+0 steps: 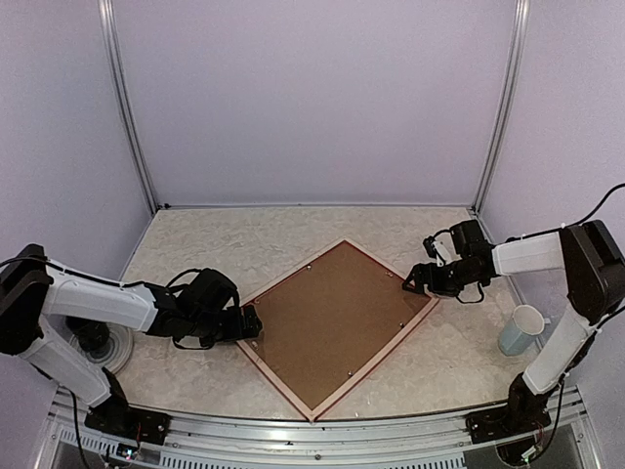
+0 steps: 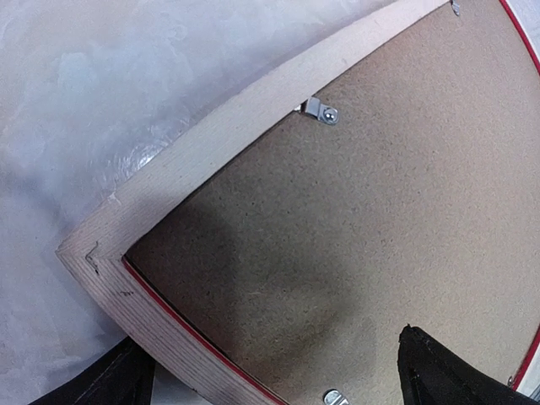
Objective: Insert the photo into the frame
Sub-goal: Rotate the photo frame at the center of the board.
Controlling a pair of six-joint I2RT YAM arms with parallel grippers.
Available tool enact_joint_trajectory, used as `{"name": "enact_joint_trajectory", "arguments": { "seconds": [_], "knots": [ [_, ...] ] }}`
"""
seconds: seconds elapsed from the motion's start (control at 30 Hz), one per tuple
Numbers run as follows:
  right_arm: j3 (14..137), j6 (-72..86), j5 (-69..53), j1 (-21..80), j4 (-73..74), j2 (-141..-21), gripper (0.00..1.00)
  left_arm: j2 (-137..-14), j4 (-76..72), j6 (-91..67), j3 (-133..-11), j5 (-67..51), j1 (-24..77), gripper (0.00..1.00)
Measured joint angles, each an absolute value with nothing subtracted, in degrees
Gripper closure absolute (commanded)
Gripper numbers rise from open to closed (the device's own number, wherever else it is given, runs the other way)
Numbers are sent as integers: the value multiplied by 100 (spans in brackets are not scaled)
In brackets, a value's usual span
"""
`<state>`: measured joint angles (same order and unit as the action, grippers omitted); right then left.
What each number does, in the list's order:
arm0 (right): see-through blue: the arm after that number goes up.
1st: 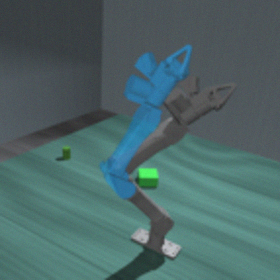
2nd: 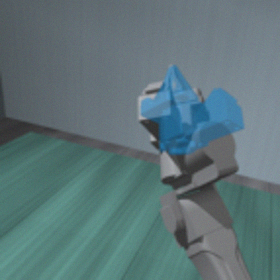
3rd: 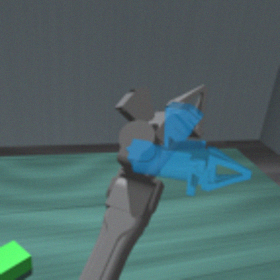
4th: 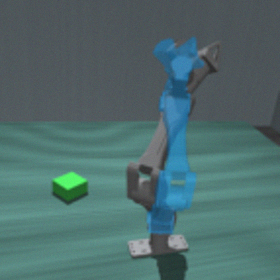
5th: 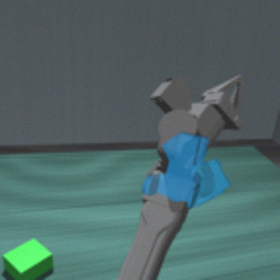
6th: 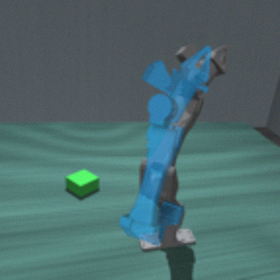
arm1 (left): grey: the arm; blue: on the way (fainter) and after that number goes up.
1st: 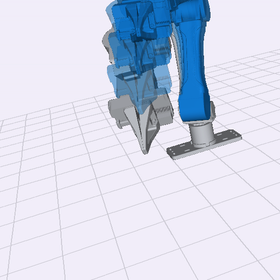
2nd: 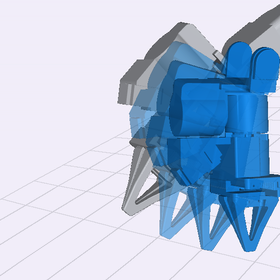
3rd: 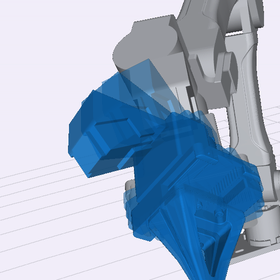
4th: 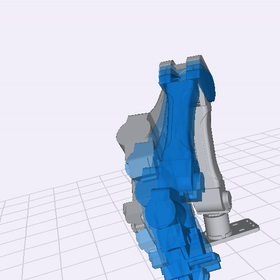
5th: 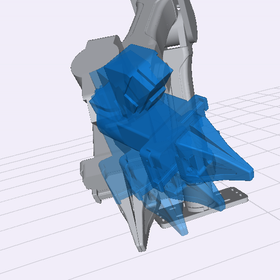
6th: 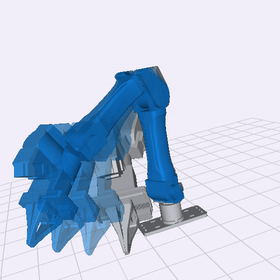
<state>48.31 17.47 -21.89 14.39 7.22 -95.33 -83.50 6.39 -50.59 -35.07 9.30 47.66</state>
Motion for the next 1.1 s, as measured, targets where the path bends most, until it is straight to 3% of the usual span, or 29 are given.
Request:
{"name": "enact_joint_trajectory", "arguments": {
  "seconds": [1.1],
  "knots": [
    [3903, 2176, -1728, 2694, 1264, -8501, 8, -9876, 534, -4032, -5017, 657, 3326, 1]
  ]
}}
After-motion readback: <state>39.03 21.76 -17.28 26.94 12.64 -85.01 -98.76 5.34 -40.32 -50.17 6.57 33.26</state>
